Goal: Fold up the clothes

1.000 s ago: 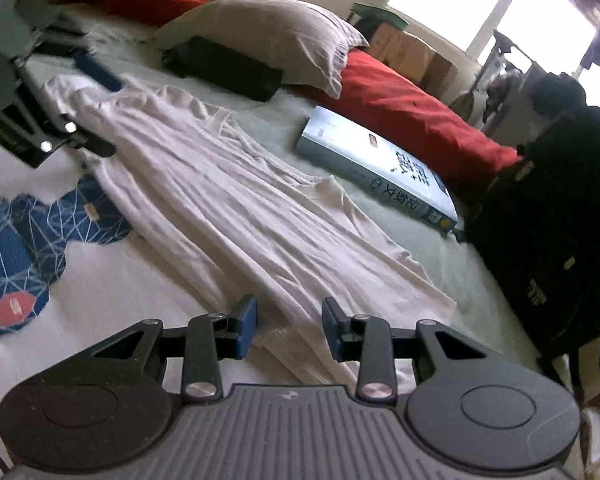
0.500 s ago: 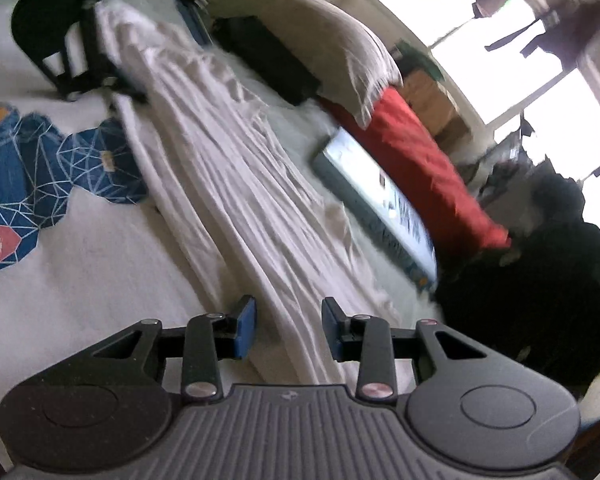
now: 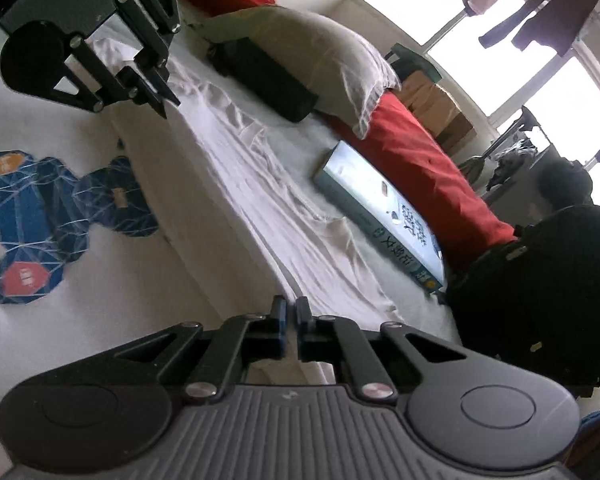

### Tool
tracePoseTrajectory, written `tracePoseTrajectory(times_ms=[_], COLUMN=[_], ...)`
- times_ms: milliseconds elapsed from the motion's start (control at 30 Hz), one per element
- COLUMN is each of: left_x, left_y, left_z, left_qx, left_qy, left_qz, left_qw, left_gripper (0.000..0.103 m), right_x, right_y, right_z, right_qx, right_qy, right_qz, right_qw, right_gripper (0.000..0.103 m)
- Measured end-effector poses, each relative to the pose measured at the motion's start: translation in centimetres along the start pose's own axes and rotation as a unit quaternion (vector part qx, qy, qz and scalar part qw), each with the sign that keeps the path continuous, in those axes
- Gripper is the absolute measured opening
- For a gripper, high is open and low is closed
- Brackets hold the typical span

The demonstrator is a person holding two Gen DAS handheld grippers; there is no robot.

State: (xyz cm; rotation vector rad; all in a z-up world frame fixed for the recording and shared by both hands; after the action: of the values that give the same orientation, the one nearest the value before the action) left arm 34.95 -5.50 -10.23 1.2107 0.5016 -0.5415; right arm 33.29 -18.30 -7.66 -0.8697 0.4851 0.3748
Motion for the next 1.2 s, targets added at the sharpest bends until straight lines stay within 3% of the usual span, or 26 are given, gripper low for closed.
tracePoseTrajectory(times_ms=[100,167,267,400,467,567,600,633,700,733,800,867,933,1033,1067,1133,1200], left_x=[0.5,0.7,-0.1,-2.6,-3.0,-1.8,-1.1,-0.3,1.2,1.7,2.6,3.4,4.4,3.8,3.5,2.9,2.2], left_y=[-1.0,-1.6,-1.1,0.9,2.8,6.2,7.4,8.6,10.6,11.0,11.3,11.5,11.5,11.4,11.4,11.3,11.3], left_z=[-0.4,-0.5,-0.6,-1.8,-3.0,-5.6,-6.8,-8.1,-10.7,-11.5,-12.7,-13.4,-13.8,-13.5,-13.4,-13.1,-12.8], left_qx=[0.006,0.012,-0.001,-0.051,-0.113,-0.248,-0.306,-0.372,-0.488,-0.520,-0.567,-0.600,-0.614,-0.609,-0.607,-0.602,-0.596], left_qy=[0.007,0.007,0.003,-0.024,-0.032,-0.017,-0.010,-0.004,0.008,0.009,0.008,0.012,0.023,0.022,0.020,0.017,0.013], left_qz=[-0.019,-0.013,-0.012,-0.045,-0.058,-0.063,-0.070,-0.082,-0.106,-0.116,-0.128,-0.135,-0.133,-0.124,-0.121,-0.114,-0.107], left_qw=[0.9998,0.9998,0.9999,0.9974,0.9914,0.9665,0.9493,0.9245,0.8662,0.8460,0.8133,0.7889,0.7779,0.7828,0.7854,0.7905,0.7955], left_gripper=[0.002,0.004,0.013,0.014,0.014,0.014,0.013,0.013,0.012,0.013,0.020,0.031,0.039,0.038,0.032,0.009,0.003], right_x=[-0.2,0.1,-0.3,-2.1,-2.7,-2.7,-2.7,-2.7,-2.7,-2.7,-2.6,-2.9,-3.1,-3.3,-3.4,-3.5,-3.5], right_y=[0.8,1.3,0.8,-1.9,-3.6,-4.5,-4.7,-4.9,-5.4,-5.6,-6.1,-6.1,-6.2,-6.3,-6.4,-6.4,-6.5], right_z=[-0.4,-0.7,-0.7,-1.1,-1.8,-2.6,-2.9,-3.2,-3.7,-4.0,-4.6,-4.8,-4.9,-5.2,-5.2,-5.4,-5.5], right_qx=[-0.005,-0.005,0.012,0.073,0.110,0.140,0.149,0.158,0.176,0.185,0.203,0.212,0.220,0.229,0.231,0.236,0.241], right_qy=[0.007,0.014,0.016,0.001,-0.003,-0.001,0.000,0.001,0.003,0.004,0.005,0.002,0.000,-0.003,-0.004,-0.006,-0.006], right_qz=[0.013,0.018,0.021,0.037,0.034,0.030,0.029,0.027,0.024,0.023,0.020,0.021,0.020,0.019,0.018,0.016,0.016], right_qw=[1.000,1.000,1.000,0.997,0.993,0.990,0.988,0.987,0.984,0.982,0.979,0.977,0.975,0.973,0.973,0.972,0.970], right_gripper=[0.007,0.007,0.012,0.018,0.021,0.022,0.022,0.022,0.022,0.024,0.027,0.030,0.031,0.032,0.032,0.033,0.034])
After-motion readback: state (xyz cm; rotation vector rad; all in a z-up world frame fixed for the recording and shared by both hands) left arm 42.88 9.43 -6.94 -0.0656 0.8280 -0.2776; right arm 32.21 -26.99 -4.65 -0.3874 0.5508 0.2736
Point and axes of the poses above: each gripper's, at about its wrist camera, not at the fingertips, and x roughly the way its jaws point, y to its left, z to its top, the point moved 3 cm from there along x, roughly the way its jaws point, and after that the axes turned 3 degrees about -z, right-handed, at the moved point
